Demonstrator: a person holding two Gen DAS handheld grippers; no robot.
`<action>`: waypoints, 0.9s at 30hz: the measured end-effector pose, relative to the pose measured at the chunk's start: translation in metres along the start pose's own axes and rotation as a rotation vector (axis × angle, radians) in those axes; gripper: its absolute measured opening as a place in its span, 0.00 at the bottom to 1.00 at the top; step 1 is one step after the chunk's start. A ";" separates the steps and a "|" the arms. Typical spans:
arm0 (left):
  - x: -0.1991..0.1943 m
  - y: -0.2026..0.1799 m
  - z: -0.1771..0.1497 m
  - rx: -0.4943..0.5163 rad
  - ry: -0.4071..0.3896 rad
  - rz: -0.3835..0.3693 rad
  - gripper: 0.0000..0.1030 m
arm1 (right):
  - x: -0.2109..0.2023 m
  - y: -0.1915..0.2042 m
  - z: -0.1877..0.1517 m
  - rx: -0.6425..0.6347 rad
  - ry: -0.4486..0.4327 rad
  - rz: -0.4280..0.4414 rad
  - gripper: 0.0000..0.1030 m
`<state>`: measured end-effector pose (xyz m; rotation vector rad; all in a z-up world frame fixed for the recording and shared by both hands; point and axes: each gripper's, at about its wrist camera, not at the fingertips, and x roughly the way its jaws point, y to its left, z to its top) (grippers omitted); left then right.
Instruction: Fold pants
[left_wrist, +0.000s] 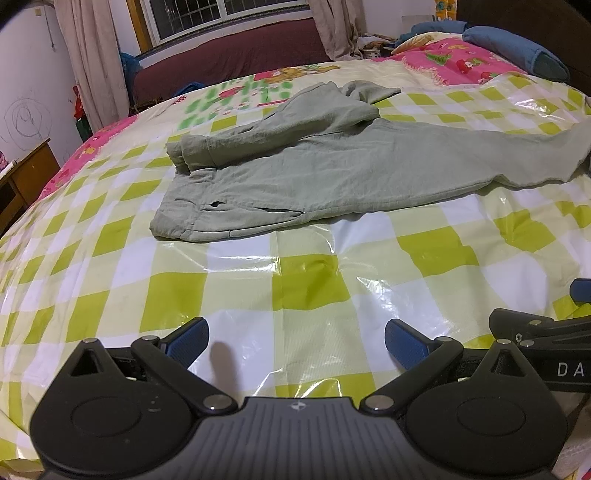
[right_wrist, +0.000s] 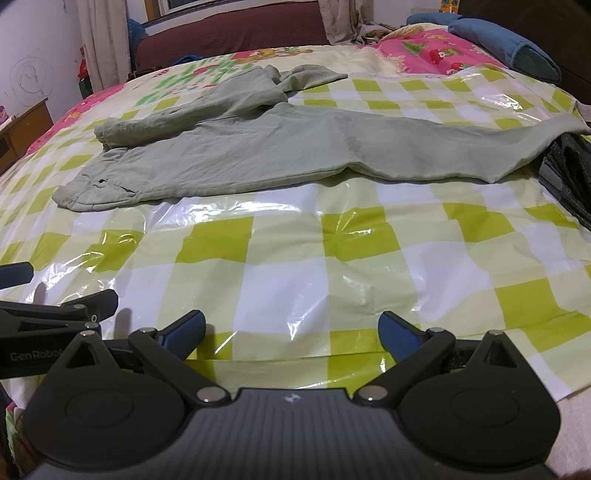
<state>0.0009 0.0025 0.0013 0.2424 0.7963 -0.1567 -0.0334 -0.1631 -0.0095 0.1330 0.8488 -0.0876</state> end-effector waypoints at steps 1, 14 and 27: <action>0.000 0.000 0.000 0.001 -0.001 0.000 1.00 | 0.000 -0.001 0.000 0.001 0.000 0.000 0.96; 0.000 -0.001 0.000 0.015 -0.008 0.006 1.00 | 0.000 -0.001 0.001 0.001 0.000 0.000 0.96; -0.005 0.032 0.027 0.001 -0.115 0.043 1.00 | -0.010 0.017 0.041 -0.036 -0.060 0.091 0.88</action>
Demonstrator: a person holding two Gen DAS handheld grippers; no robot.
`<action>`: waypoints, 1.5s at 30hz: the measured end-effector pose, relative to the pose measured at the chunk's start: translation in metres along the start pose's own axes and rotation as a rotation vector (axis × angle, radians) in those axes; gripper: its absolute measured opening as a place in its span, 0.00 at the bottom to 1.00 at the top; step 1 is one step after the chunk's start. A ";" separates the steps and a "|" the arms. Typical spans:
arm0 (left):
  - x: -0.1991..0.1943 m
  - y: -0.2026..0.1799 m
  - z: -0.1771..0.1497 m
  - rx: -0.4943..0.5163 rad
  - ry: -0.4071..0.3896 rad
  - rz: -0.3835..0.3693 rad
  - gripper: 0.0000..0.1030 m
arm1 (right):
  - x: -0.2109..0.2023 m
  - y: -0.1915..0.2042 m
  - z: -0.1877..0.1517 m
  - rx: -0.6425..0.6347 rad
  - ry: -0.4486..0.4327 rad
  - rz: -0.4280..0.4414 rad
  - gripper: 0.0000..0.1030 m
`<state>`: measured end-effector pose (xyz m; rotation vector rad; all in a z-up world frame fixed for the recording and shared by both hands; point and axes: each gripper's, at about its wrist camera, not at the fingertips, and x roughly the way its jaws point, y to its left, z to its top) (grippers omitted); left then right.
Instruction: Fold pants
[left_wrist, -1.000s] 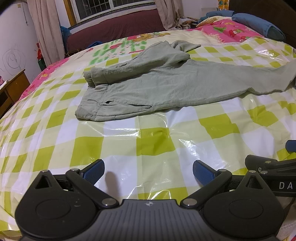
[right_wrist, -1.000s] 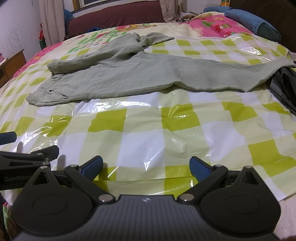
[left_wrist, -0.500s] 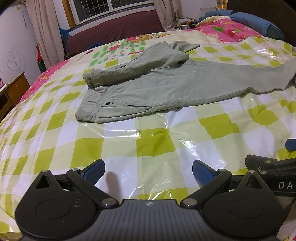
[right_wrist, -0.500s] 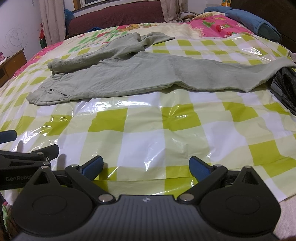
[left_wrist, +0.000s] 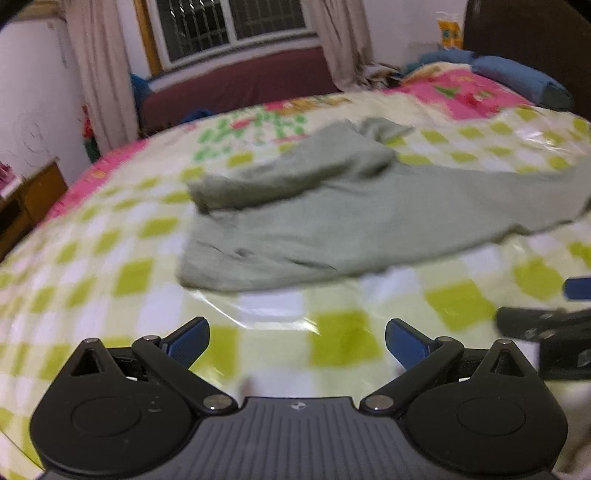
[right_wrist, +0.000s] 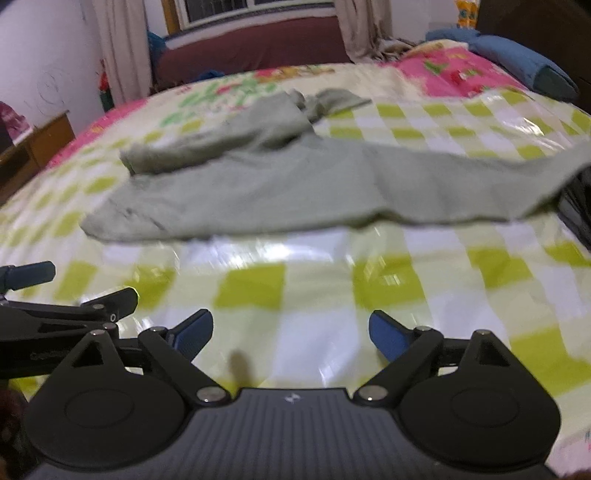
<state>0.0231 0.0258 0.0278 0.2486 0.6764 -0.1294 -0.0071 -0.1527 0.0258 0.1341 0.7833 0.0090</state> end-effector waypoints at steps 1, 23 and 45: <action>0.004 0.006 0.002 0.013 -0.009 0.028 1.00 | 0.002 0.004 0.007 -0.018 -0.002 0.008 0.88; 0.113 0.068 0.017 0.119 0.005 -0.077 0.80 | 0.130 0.071 0.055 -0.391 0.050 0.194 0.68; 0.077 0.181 -0.033 0.156 0.174 0.161 0.49 | 0.116 0.220 0.022 -0.502 0.172 0.511 0.40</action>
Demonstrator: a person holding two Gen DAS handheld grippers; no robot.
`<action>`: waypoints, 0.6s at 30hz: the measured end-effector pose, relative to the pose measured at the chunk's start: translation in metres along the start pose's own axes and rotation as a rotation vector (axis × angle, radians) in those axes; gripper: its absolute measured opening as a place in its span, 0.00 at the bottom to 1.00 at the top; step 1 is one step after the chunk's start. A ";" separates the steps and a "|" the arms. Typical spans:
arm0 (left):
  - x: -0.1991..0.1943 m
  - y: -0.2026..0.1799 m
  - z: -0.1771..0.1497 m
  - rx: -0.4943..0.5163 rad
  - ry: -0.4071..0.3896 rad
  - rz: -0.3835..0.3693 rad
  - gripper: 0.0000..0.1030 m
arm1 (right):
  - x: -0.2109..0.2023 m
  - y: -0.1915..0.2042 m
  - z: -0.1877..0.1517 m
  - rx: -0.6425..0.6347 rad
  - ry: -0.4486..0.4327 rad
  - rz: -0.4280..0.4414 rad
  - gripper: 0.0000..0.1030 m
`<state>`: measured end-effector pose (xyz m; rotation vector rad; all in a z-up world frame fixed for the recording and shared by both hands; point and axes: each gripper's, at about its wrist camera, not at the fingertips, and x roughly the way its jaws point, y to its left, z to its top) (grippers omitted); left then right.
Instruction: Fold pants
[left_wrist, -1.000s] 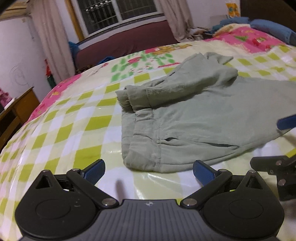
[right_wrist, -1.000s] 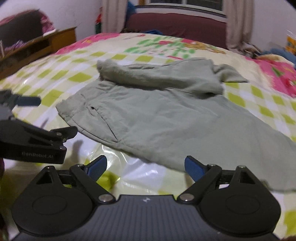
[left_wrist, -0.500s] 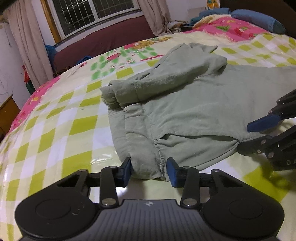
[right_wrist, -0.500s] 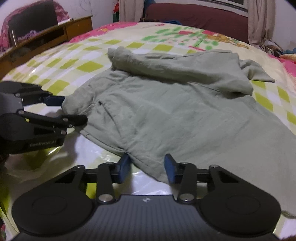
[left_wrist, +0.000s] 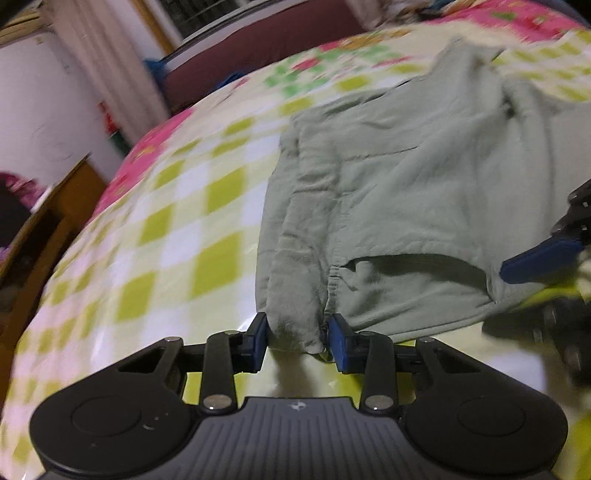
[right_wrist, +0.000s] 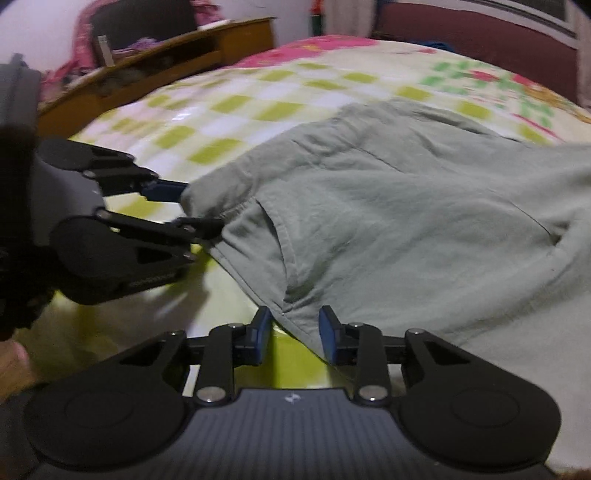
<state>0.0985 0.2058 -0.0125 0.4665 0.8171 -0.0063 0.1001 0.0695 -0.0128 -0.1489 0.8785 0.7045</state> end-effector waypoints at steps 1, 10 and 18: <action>-0.001 0.006 -0.006 -0.019 0.014 0.013 0.49 | 0.003 0.009 0.001 -0.005 -0.003 0.021 0.47; -0.035 0.002 -0.018 -0.085 0.003 0.062 0.52 | -0.065 -0.044 -0.028 0.269 -0.077 -0.039 0.49; -0.043 -0.011 -0.009 -0.086 0.021 0.084 0.53 | -0.139 -0.187 -0.113 0.575 -0.038 -0.463 0.50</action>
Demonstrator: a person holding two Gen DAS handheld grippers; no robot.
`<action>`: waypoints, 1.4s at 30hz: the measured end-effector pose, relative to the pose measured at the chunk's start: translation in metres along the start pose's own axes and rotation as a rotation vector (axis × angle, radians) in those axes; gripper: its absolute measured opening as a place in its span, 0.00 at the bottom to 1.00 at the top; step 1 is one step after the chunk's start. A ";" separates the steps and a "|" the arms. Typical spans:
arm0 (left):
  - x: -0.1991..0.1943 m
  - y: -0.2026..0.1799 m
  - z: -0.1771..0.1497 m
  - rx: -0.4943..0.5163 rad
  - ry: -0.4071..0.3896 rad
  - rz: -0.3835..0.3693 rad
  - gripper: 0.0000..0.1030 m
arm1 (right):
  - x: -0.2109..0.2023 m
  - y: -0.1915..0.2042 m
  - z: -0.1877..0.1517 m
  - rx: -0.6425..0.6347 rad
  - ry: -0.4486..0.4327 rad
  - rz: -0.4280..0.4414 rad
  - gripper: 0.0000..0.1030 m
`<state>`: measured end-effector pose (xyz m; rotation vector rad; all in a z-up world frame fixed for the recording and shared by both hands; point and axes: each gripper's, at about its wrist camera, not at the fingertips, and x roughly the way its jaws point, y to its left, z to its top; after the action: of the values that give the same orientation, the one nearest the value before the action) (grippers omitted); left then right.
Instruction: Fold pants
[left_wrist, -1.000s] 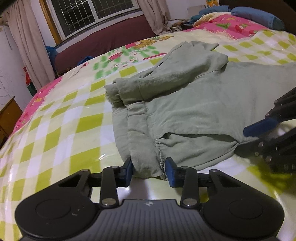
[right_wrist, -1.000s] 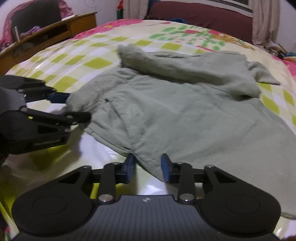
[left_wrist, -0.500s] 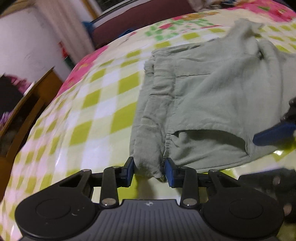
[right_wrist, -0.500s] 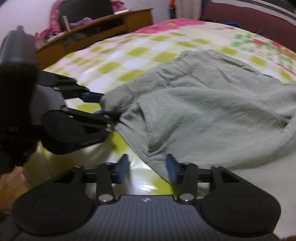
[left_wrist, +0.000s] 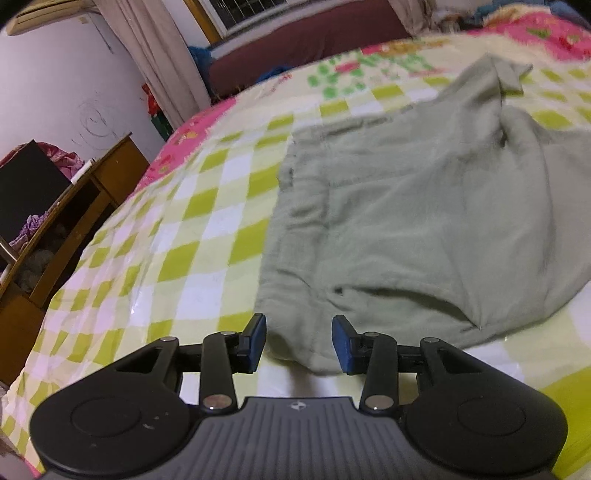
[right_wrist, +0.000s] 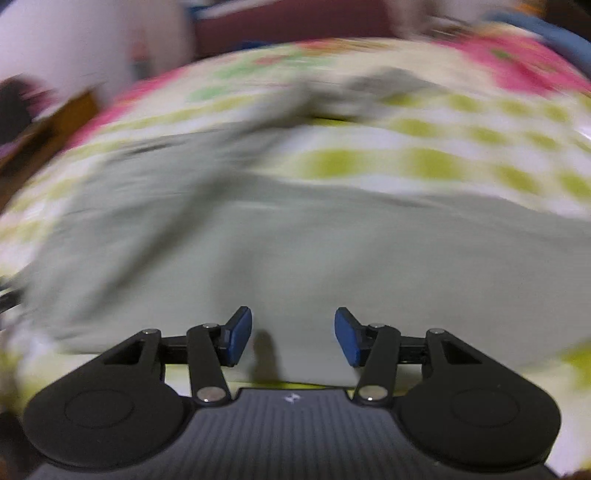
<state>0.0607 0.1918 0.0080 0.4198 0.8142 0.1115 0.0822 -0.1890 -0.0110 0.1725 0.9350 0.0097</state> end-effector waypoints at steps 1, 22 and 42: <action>0.003 -0.002 -0.001 0.005 0.022 0.005 0.53 | 0.002 -0.015 0.000 0.033 0.007 -0.027 0.49; 0.119 0.029 0.167 0.070 -0.180 -0.160 0.64 | 0.121 0.139 0.233 -0.793 -0.094 0.146 0.65; 0.192 0.023 0.217 0.003 0.022 -0.275 0.31 | 0.142 0.147 0.236 -0.788 0.011 0.064 0.05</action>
<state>0.3514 0.1920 0.0188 0.3061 0.8858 -0.1403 0.3659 -0.0663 0.0348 -0.5280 0.8761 0.4319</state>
